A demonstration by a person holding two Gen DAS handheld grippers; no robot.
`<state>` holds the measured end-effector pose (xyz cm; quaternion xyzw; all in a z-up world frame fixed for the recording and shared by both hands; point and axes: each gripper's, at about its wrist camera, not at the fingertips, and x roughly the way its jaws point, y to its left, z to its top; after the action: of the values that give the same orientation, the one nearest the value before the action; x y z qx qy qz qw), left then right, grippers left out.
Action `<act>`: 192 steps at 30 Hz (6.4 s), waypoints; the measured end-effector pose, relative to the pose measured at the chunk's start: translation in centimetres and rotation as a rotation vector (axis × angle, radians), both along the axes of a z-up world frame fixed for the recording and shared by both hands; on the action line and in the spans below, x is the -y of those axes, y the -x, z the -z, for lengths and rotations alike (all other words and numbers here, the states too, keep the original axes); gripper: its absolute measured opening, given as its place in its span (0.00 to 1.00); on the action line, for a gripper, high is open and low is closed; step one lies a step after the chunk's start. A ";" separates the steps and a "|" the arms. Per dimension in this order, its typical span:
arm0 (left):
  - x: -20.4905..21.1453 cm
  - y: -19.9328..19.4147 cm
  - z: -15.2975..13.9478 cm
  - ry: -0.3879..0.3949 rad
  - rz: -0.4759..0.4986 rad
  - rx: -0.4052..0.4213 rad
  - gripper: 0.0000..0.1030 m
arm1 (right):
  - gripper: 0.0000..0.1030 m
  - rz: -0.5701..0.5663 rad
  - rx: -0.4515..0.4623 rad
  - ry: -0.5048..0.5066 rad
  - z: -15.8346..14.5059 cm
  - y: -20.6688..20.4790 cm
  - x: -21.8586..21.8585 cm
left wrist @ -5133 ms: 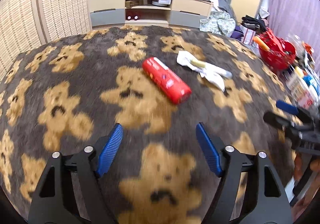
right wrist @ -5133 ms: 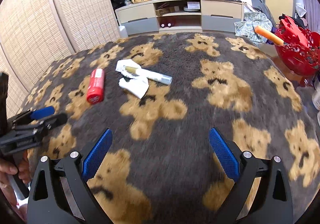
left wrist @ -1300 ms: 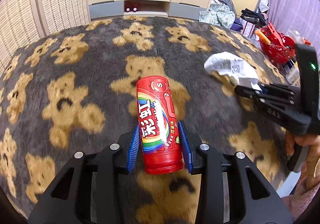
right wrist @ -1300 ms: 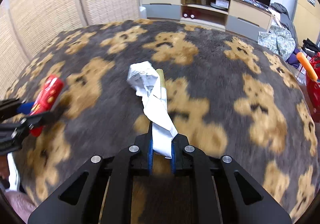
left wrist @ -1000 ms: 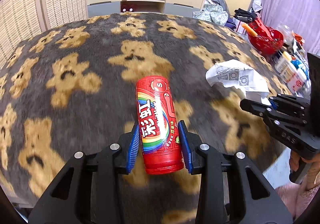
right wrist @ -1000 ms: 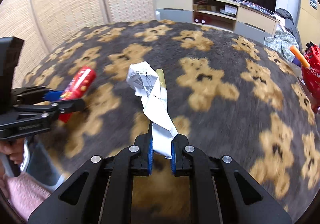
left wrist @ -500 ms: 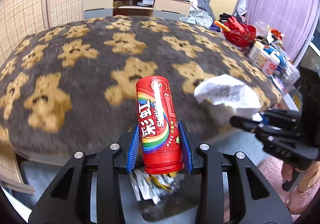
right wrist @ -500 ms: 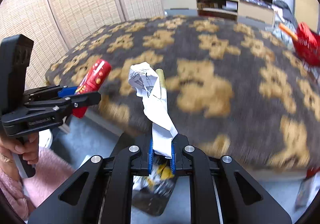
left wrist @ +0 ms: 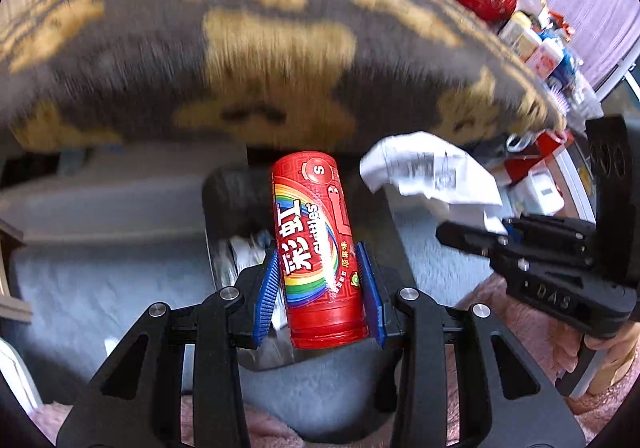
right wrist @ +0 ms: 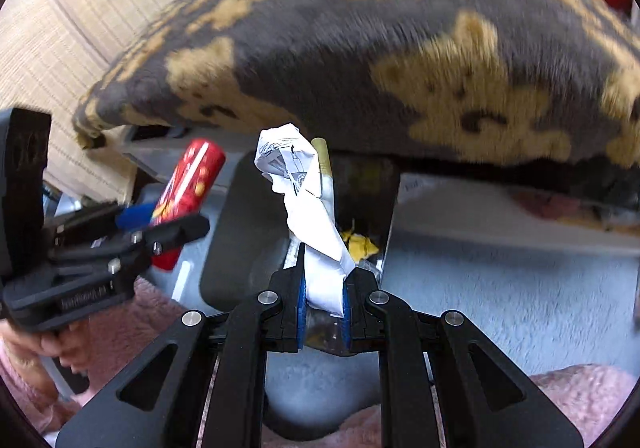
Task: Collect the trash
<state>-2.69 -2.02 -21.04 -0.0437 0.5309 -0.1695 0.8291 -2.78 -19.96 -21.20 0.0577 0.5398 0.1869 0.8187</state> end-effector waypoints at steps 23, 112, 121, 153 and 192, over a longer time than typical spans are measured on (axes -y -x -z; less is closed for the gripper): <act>0.4 -0.7 4.7 -0.063 0.029 -0.131 0.55 | 0.48 0.080 -0.063 -0.046 3.5 -2.7 0.1; -0.5 1.1 -21.7 -0.119 -0.243 0.658 0.92 | 0.97 0.423 0.721 0.234 -22.0 1.3 4.1; -0.4 1.0 -21.5 -0.117 -0.233 0.662 0.92 | 0.97 0.417 0.724 0.231 -22.2 1.4 4.1; 0.6 1.1 -21.3 -0.105 -0.220 0.660 0.92 | 0.97 0.415 0.720 0.233 -22.1 1.4 4.0; 0.5 1.4 -21.9 -0.097 -0.236 0.694 0.92 | 0.97 0.436 0.719 0.234 -21.9 1.5 4.5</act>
<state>-4.05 -2.55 0.89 -0.0053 0.2167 -0.0521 0.9748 -4.24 -24.42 0.73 0.0085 0.2134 -0.0448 0.9759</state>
